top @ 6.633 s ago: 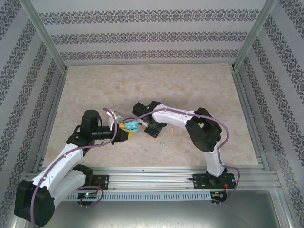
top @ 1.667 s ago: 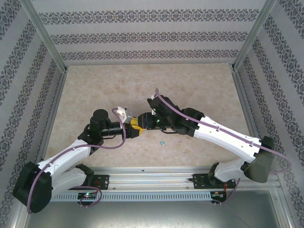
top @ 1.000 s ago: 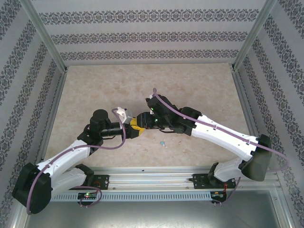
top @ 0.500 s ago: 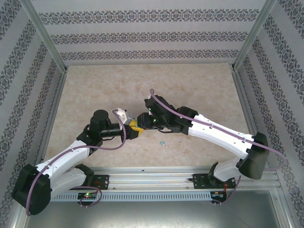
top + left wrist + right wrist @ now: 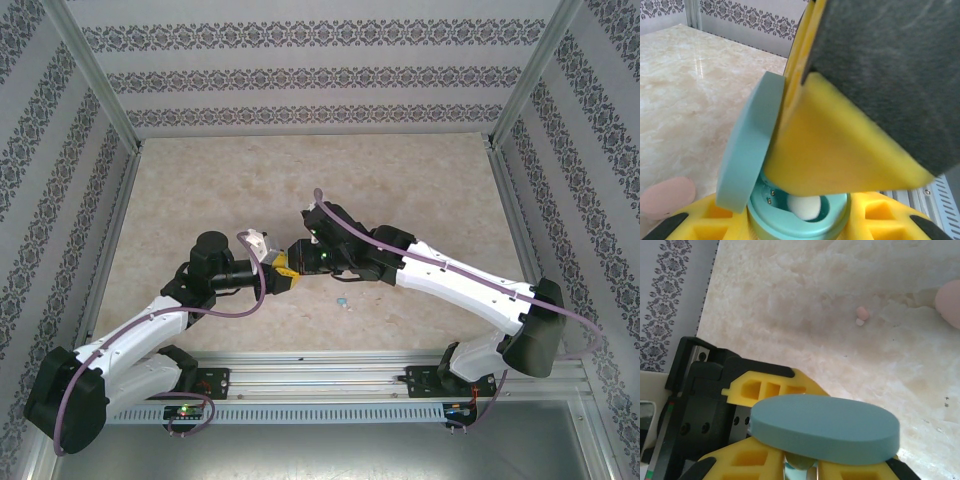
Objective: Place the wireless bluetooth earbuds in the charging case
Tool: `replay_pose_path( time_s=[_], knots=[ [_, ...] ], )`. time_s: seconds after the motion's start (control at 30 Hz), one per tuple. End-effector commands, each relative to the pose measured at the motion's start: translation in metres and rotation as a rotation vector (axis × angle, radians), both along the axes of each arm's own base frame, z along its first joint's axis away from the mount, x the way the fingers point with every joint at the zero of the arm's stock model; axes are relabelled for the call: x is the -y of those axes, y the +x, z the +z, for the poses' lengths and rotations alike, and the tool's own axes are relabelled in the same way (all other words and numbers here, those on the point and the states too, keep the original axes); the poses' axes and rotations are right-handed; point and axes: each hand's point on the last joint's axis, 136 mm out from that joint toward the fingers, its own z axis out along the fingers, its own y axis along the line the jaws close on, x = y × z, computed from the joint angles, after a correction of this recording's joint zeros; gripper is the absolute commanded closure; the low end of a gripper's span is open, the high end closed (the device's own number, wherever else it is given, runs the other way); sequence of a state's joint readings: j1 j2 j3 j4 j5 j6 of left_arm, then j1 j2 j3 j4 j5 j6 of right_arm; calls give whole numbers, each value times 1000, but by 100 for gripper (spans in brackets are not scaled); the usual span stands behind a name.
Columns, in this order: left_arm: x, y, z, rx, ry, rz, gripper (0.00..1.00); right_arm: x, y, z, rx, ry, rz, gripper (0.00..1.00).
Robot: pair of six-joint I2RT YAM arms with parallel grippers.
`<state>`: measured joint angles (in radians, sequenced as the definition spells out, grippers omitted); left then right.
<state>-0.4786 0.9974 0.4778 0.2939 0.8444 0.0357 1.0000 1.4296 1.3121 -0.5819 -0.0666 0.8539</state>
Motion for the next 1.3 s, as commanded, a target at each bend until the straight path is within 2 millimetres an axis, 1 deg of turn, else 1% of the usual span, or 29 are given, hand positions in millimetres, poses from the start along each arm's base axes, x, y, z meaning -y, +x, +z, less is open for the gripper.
replay_pose_path(
  time_s=[0.0, 0.4, 0.7, 0.97, 1.17, 1.27],
  knots=[
    [4, -3, 18, 69, -15, -31, 100, -4, -4, 12, 22, 1, 17, 81],
    [4, -3, 18, 73, -10, -30, 100, 5, -4, -1, 37, -139, 7, 81],
    [3, -4, 18, 72, -11, -32, 100, 9, -2, -11, 31, -194, -15, 81],
    [3, -4, 17, 71, -9, -29, 100, -2, -9, -11, 15, -182, 26, 79],
    [2, -4, 16, 70, -8, -26, 100, -3, -14, -10, 1, -181, 32, 78],
    [2, -5, 17, 73, -9, -26, 100, -3, -17, -12, -11, -191, 34, 74]
  ],
)
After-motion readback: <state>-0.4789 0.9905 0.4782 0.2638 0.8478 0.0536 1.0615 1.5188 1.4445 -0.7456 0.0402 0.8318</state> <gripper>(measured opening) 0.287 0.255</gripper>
